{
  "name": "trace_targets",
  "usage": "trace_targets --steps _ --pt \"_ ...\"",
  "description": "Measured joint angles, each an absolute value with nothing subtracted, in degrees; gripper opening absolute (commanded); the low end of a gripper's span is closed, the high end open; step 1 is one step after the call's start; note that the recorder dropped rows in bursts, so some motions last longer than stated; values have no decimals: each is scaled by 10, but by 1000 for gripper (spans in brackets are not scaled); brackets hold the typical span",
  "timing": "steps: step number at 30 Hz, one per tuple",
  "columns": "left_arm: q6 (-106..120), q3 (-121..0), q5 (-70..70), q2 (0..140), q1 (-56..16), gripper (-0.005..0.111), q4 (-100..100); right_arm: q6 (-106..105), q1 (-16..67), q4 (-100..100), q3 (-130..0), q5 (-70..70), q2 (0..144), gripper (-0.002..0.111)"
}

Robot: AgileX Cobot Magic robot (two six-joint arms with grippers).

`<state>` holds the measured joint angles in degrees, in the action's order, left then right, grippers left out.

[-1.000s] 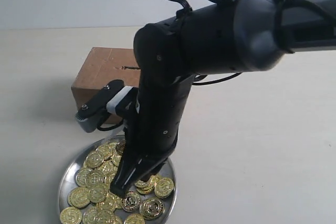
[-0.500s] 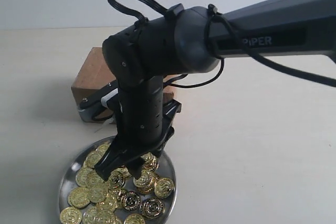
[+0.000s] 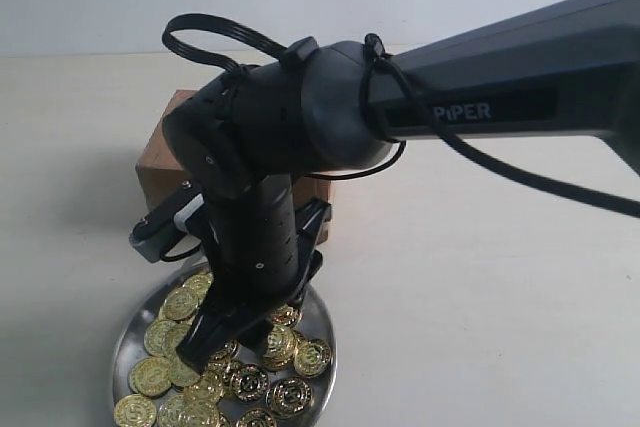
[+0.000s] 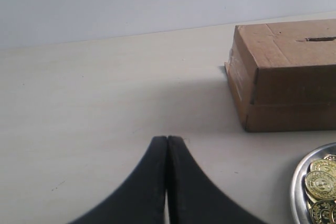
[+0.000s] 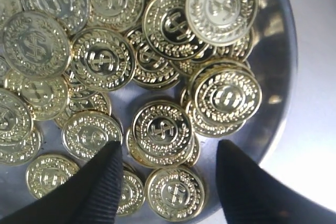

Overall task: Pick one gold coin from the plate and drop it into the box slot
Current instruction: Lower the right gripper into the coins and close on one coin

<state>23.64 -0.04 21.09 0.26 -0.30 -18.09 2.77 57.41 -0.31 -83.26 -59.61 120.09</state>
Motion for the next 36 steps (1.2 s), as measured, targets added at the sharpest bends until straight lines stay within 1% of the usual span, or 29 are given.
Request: trace_targets --steps 7,36 --pt "236 0 211 3 -3 0 -181 31 574 -5 -834 -577 1208 52" --pt "236 0 211 3 -3 0 -181 33 574 -10 -835 -573 1239 52"
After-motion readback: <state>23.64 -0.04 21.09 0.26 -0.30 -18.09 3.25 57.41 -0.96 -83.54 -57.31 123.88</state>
